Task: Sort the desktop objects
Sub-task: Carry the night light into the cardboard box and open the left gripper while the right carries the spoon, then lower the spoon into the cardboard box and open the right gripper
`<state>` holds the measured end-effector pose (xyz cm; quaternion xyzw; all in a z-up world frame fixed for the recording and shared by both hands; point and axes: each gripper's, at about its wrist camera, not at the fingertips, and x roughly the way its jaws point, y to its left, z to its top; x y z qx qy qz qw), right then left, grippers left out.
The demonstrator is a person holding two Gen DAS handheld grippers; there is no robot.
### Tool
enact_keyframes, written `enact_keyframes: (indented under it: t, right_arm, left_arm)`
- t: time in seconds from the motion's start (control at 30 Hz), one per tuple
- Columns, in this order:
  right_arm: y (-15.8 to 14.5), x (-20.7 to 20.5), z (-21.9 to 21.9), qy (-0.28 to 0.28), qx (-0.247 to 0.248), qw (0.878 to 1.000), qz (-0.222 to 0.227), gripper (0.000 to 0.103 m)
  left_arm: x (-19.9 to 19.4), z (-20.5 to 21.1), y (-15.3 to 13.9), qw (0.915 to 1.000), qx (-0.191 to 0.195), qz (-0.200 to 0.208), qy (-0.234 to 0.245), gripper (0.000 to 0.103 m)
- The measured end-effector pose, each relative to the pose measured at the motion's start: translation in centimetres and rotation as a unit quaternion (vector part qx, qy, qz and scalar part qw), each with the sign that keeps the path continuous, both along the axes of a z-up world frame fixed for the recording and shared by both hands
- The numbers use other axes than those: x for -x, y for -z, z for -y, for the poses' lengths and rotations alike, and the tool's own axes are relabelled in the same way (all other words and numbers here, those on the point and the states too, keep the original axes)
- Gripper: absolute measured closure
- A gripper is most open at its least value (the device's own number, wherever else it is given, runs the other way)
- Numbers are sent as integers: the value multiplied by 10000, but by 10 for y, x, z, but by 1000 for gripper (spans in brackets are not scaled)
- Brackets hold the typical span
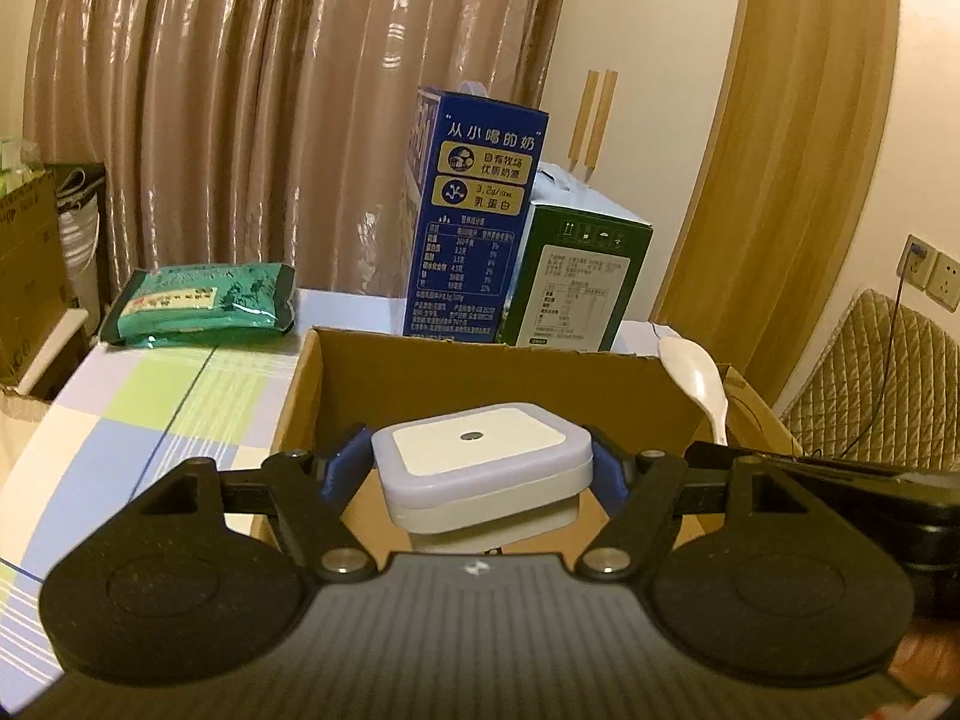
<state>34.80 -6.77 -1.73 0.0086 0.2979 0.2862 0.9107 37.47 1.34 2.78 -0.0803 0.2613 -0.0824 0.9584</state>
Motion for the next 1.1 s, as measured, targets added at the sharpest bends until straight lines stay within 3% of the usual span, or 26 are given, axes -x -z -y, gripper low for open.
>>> enact_keyframes:
  t: [0.1,0.67,0.77,0.83,0.87,1.1]
  right_arm:
    - [1,-1,-1,-18,-8,10000,-18,99]
    - [6,-1,2,21,-27,10000,64,98]
    - [7,-2,2,6,-10,10000,78,91]
    - [7,-2,2,21,-1,10000,93,73]
    - [7,-2,3,26,-14,9999,104,70]
    - [6,-1,3,26,-9,9999,110,67]
  left_arm:
    - [0,0,1,10000,-17,-25,-43,28]
    - [4,1,-1,10000,-56,-13,-5,28]
    - [4,2,0,10000,-92,-27,-13,28]
    - [3,1,1,9999,-94,-42,-19,28]
    - [3,1,1,9999,-97,-52,-22,28]
    - [4,1,1,9999,-115,-38,-16,28]
